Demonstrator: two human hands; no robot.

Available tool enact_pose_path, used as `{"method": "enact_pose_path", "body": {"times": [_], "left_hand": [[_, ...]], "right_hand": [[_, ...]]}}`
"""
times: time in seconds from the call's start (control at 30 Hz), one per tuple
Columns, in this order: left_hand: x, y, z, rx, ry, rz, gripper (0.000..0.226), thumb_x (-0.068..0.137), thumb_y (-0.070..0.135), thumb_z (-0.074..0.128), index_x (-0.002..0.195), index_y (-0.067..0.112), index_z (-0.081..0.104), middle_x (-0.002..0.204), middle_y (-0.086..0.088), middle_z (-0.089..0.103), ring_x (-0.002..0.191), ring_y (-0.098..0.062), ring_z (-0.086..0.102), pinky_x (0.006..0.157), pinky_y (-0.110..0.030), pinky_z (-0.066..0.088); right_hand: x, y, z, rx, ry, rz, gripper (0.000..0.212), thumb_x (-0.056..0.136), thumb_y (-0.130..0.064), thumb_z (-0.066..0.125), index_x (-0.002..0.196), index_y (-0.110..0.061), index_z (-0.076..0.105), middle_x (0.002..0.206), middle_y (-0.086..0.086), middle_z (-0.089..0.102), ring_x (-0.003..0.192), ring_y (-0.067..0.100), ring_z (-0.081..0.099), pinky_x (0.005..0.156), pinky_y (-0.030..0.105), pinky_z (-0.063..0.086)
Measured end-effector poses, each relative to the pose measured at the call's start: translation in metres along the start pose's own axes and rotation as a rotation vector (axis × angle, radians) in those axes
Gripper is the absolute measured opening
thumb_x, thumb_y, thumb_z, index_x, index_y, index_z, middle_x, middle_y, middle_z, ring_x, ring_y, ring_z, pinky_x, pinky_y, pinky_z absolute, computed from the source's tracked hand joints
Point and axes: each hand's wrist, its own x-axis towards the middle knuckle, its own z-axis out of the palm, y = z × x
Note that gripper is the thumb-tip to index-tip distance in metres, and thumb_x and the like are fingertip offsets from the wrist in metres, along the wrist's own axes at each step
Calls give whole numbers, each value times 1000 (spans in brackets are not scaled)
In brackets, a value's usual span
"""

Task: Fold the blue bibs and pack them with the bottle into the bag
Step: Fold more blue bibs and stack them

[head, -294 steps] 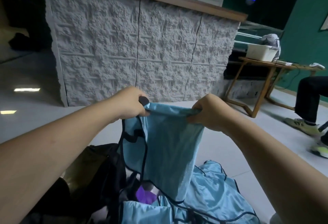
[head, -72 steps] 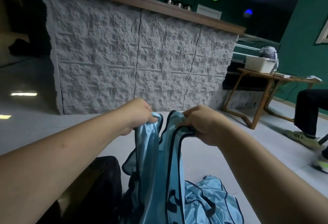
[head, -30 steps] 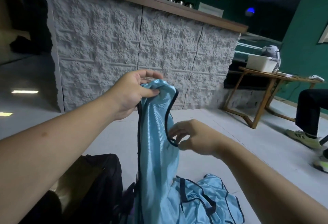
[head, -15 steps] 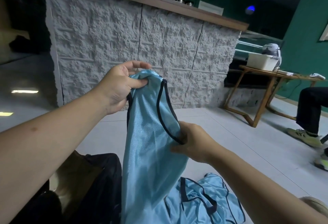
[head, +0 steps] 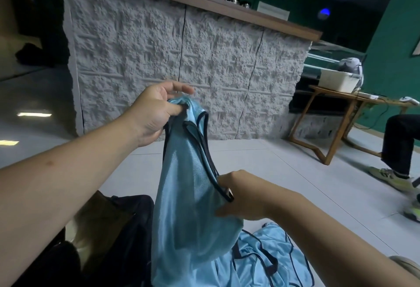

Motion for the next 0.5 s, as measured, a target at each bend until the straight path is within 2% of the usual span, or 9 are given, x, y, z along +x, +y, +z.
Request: {"method": "enact_pose_path", "body": {"times": [0.07, 0.13, 0.23, 0.3, 0.4, 0.47, 0.5], "left_hand": [[0, -1, 2, 11, 34, 4, 42, 89, -25, 53, 96, 13, 70, 89, -7, 73, 75, -17, 70, 63, -27, 60], [2, -2, 2, 44, 110, 11, 38, 90, -22, 56, 93, 13, 71, 95, -11, 74, 84, -23, 72, 74, -35, 64], [6, -1, 0, 130, 190, 19, 32, 91, -15, 61, 90, 14, 74, 102, -16, 75, 93, -31, 73, 87, -45, 62], [6, 0, 1, 194, 213, 42, 29, 91, -12, 64, 87, 15, 75, 101, -11, 76, 96, -31, 74, 87, -43, 63], [5, 4, 11, 283, 220, 98, 29, 91, -6, 68, 83, 21, 74, 96, -3, 76, 92, -21, 73, 82, -33, 62], [5, 7, 17, 301, 249, 127, 31, 92, -4, 68, 81, 25, 73, 93, 1, 75, 90, -17, 71, 78, -29, 60], [6, 9, 18, 313, 276, 150, 33, 92, -4, 68, 79, 27, 72, 91, 3, 74, 89, -16, 71, 77, -28, 60]], "right_hand": [[0, 2, -2, -57, 11, 41, 28, 84, -36, 80, 84, -22, 55, 90, 2, 63, 81, 22, 58, 66, 35, 48], [2, 9, -3, -74, 100, 35, 32, 82, -35, 79, 75, -25, 50, 89, 2, 57, 80, 21, 53, 65, 32, 41], [3, 27, -4, 35, 297, 30, 31, 77, -34, 84, 70, -17, 60, 92, 4, 58, 80, 13, 47, 68, 25, 36], [2, 33, -8, 96, 341, 54, 31, 75, -34, 88, 72, -10, 70, 92, 8, 63, 79, 9, 47, 66, 20, 36], [-3, 37, -23, 151, 353, 200, 32, 75, -36, 89, 69, -13, 67, 76, 4, 63, 70, 17, 54, 60, 31, 40], [-6, 43, -37, 285, 378, 270, 23, 74, -26, 88, 70, -14, 69, 63, 0, 61, 57, 12, 53, 55, 30, 40], [-9, 44, -44, 410, 382, 269, 17, 73, -18, 88, 74, -12, 72, 64, 2, 65, 58, 10, 55, 58, 29, 43]]}}
